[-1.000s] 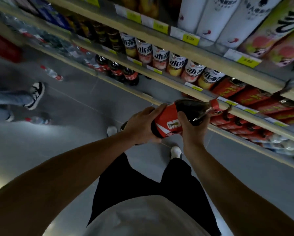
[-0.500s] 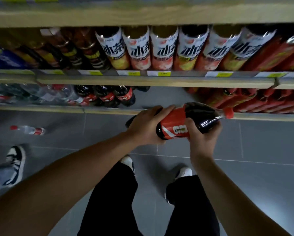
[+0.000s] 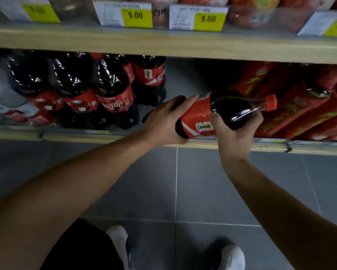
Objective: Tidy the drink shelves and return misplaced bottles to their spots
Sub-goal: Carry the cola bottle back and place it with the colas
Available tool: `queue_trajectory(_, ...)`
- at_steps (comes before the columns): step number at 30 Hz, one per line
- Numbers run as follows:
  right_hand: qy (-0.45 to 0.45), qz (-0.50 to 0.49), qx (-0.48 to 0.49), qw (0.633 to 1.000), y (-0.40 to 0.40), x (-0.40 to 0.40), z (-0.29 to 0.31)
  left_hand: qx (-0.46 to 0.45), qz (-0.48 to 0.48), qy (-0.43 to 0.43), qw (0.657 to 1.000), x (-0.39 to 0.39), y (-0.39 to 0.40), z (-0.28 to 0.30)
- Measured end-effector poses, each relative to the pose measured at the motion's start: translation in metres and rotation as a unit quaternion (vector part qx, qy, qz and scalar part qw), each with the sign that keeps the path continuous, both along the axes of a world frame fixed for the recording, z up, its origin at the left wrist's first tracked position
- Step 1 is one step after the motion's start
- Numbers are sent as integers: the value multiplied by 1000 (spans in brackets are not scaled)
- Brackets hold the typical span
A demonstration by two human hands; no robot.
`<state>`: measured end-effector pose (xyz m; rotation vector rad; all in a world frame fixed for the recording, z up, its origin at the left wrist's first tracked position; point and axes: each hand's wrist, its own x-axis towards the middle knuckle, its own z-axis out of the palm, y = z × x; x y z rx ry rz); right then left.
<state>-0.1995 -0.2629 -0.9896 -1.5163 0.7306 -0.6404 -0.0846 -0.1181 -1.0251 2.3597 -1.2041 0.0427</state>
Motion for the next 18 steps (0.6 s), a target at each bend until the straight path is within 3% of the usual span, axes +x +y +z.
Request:
queue_trajectory(10,-33,40,-46,998,5,50,-61,-54,48,5,997,38,7,-72)
queue_trajectory(18,-18,41,-83,996,12,74,-74,-98,68,77,990,50,10,-88)
